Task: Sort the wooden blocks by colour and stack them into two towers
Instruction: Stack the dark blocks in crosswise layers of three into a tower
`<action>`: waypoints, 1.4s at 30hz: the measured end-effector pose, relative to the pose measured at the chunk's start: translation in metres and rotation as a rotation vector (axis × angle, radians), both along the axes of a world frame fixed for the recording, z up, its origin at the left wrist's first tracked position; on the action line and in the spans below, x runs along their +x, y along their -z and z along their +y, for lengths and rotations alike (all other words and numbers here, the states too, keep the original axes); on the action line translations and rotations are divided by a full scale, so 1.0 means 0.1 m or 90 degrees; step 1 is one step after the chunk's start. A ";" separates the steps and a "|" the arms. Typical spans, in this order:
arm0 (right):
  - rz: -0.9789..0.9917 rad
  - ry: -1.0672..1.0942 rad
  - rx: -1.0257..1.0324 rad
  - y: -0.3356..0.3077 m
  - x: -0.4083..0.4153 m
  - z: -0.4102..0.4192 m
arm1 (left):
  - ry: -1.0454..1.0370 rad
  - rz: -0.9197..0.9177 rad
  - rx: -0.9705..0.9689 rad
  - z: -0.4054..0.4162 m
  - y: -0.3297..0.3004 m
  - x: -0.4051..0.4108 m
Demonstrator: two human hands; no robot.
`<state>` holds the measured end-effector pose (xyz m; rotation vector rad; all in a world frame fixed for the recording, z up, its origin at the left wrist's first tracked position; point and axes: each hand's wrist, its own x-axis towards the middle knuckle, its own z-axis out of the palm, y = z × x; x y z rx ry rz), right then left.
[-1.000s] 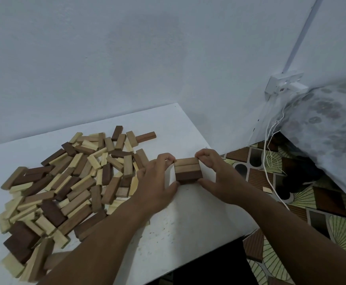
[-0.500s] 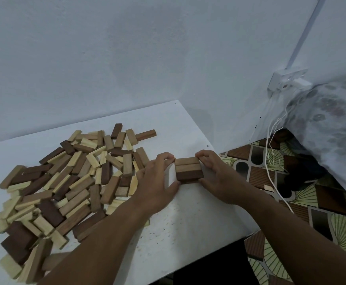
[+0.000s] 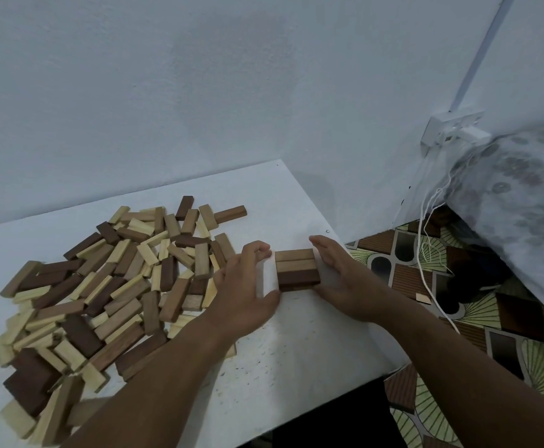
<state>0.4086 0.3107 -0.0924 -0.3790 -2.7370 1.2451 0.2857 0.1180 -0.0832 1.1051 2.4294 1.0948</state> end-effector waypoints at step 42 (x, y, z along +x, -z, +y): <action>0.002 -0.008 0.239 -0.25 -1.90 -0.74 | -0.228 -0.061 0.193 -1.14 -0.37 -0.97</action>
